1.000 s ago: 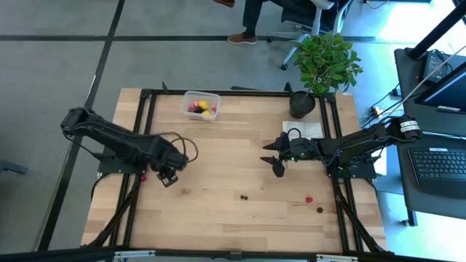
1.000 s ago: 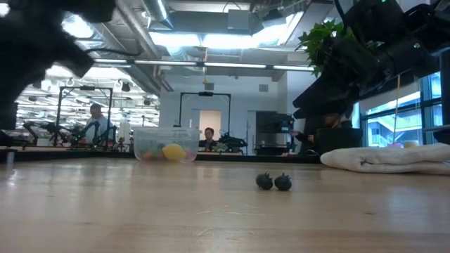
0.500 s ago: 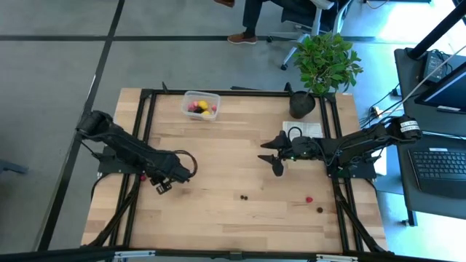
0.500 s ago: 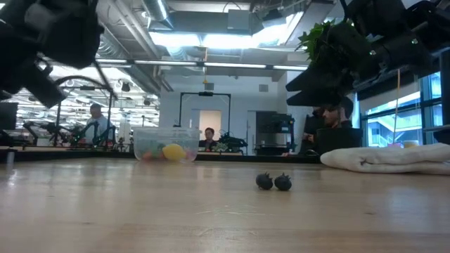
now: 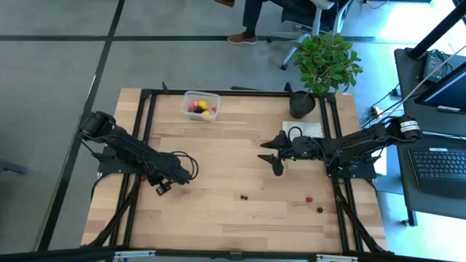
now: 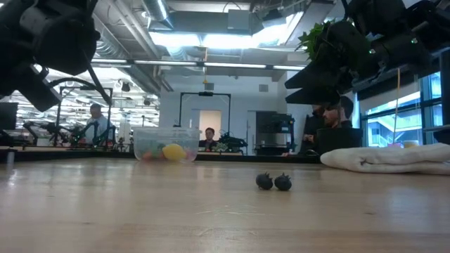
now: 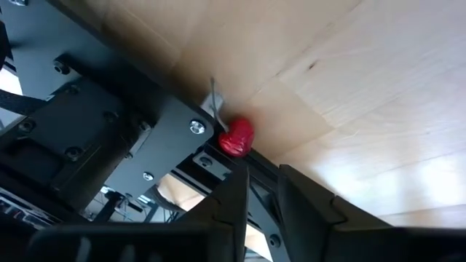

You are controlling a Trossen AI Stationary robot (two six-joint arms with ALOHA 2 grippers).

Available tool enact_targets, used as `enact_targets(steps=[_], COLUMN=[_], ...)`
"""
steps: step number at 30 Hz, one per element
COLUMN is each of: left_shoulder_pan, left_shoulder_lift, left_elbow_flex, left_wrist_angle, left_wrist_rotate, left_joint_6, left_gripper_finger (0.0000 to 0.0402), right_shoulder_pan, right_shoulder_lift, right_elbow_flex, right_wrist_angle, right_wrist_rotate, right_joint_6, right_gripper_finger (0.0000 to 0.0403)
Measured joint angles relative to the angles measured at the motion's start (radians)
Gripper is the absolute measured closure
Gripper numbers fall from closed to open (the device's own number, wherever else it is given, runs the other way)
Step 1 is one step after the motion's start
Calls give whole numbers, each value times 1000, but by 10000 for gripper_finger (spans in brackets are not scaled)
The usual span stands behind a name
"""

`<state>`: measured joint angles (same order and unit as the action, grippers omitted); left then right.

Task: Pick and placing Produce into tupperware
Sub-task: Put the left cherry into the transparent bin

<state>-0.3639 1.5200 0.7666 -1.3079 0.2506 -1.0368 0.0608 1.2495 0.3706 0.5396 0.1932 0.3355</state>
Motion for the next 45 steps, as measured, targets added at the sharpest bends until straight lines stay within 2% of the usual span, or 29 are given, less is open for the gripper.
enact_targets(steps=[8,17,22,29,33,45], left_shoulder_pan=[5,5,5,5,5,1], left_shoulder_lift=[0,0,0,0,0,0], left_elbow_flex=[0,0,0,0,0,0], left_wrist_angle=[0,1,0,-1,-5,0], left_wrist_rotate=[4,8,48,22,17,14], left_joint_6=[47,261,261,292,285,309], left_gripper_finger=[340,305,274,206,183,193], right_shoulder_pan=[0,0,0,0,0,0], right_shoulder_lift=[0,0,0,0,0,0], right_elbow_flex=[0,0,0,0,0,0], right_wrist_angle=[0,0,0,0,0,3], right_wrist_rotate=[0,0,0,0,0,0], right_joint_6=[-3,-3,-3,-3,-3,1], right_gripper_finger=[151,151,151,151,151,151])
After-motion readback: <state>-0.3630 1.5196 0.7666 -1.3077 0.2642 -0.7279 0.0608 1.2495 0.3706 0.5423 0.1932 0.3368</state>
